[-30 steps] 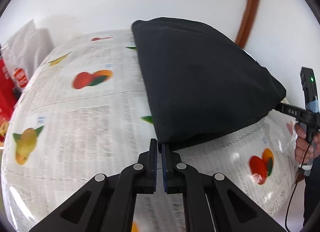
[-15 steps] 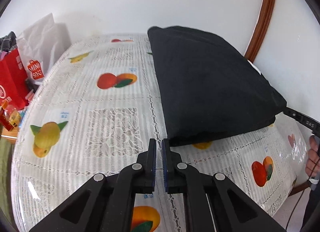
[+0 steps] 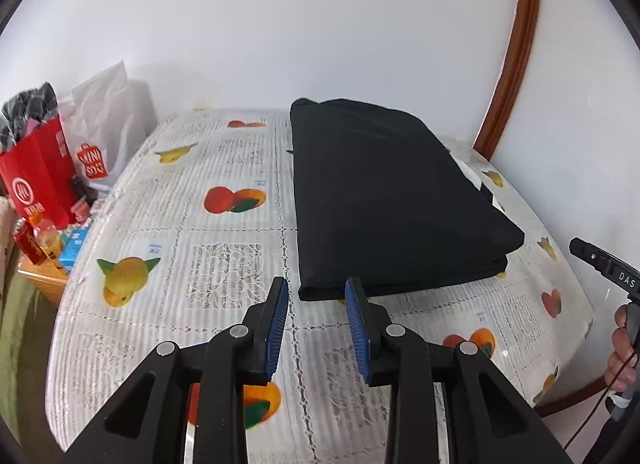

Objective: Fold large clothes

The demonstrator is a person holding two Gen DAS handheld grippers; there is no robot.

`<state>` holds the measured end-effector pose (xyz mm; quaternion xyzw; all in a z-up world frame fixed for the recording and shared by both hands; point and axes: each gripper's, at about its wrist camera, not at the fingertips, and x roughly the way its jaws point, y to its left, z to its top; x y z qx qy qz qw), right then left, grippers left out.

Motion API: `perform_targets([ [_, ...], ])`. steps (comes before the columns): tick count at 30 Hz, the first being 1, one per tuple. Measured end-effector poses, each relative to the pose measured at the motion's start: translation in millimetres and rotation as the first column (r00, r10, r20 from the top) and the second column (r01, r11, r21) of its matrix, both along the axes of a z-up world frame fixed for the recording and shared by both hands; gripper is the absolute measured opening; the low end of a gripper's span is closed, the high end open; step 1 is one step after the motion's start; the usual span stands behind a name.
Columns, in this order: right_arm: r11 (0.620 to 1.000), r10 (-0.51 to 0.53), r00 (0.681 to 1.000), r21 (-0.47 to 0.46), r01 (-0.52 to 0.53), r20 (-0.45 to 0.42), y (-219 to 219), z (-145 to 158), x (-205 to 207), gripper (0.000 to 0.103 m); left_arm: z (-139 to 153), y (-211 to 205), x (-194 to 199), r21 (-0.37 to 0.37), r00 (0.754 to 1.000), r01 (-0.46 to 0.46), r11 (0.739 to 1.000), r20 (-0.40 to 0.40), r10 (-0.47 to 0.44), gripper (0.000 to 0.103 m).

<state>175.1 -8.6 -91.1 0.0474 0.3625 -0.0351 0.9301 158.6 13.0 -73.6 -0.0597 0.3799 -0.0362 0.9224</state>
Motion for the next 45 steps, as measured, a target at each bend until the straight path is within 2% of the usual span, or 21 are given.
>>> perform_targets([
  [2, 1.0, -0.009, 1.0, 0.001, 0.009, -0.011, 3, 3, -7, 0.061, 5, -4, -7, 0.006, 1.0, 0.007, 1.0, 0.007, -0.007, 0.037],
  [5, 1.0, -0.018, 1.0, -0.015, 0.018, -0.016, 10, 10, -17, 0.061, 11, -10, -19, 0.022, 1.0, 0.016, 1.0, 0.015, -0.016, 0.037],
  [7, 0.999, -0.028, 1.0, -0.025, 0.028, -0.007, 14, 15, -26, 0.061, 16, -12, -28, 0.039, 1.0, 0.006, 0.999, 0.024, -0.007, 0.043],
  [8, 0.999, -0.032, 0.999, -0.028, 0.032, -0.003, 16, 17, -29, 0.065, 20, -13, -33, 0.041, 0.999, 0.007, 0.999, 0.032, -0.008, 0.044],
  [9, 0.999, -0.037, 0.999, -0.033, 0.037, 0.003, 17, 20, -33, 0.074, 22, -14, -37, 0.042, 0.999, 0.008, 0.999, 0.036, -0.009, 0.045],
  [11, 0.997, -0.043, 0.998, -0.057, 0.046, 0.038, 23, 27, -46, 0.082, 28, -16, -45, 0.047, 0.999, 0.006, 0.999, 0.046, -0.009, 0.045],
  [19, 0.993, -0.053, 0.995, -0.103, 0.062, 0.09, 34, 49, -82, 0.1, 51, -24, -75, 0.082, 0.995, -0.017, 0.996, 0.103, 0.008, 0.07],
  [21, 0.992, -0.057, 0.994, -0.11, 0.067, 0.098, 35, 54, -89, 0.101, 56, -24, -81, 0.079, 0.993, -0.021, 0.997, 0.114, 0.012, 0.076],
  [29, 0.994, -0.057, 0.991, -0.081, 0.067, 0.12, 32, 66, -111, 0.102, 68, -30, -96, 0.096, 0.989, -0.032, 0.995, 0.149, 0.017, 0.079],
  [33, 0.991, -0.07, 0.99, -0.103, 0.083, 0.118, 32, 67, -113, 0.102, 70, -31, -97, 0.098, 0.988, -0.043, 0.994, 0.153, 0.027, 0.079],
  [45, 0.992, -0.074, 0.991, -0.093, 0.084, 0.109, 33, 63, -114, 0.102, 71, -36, -97, 0.104, 0.988, -0.041, 0.994, 0.155, 0.024, 0.08],
])
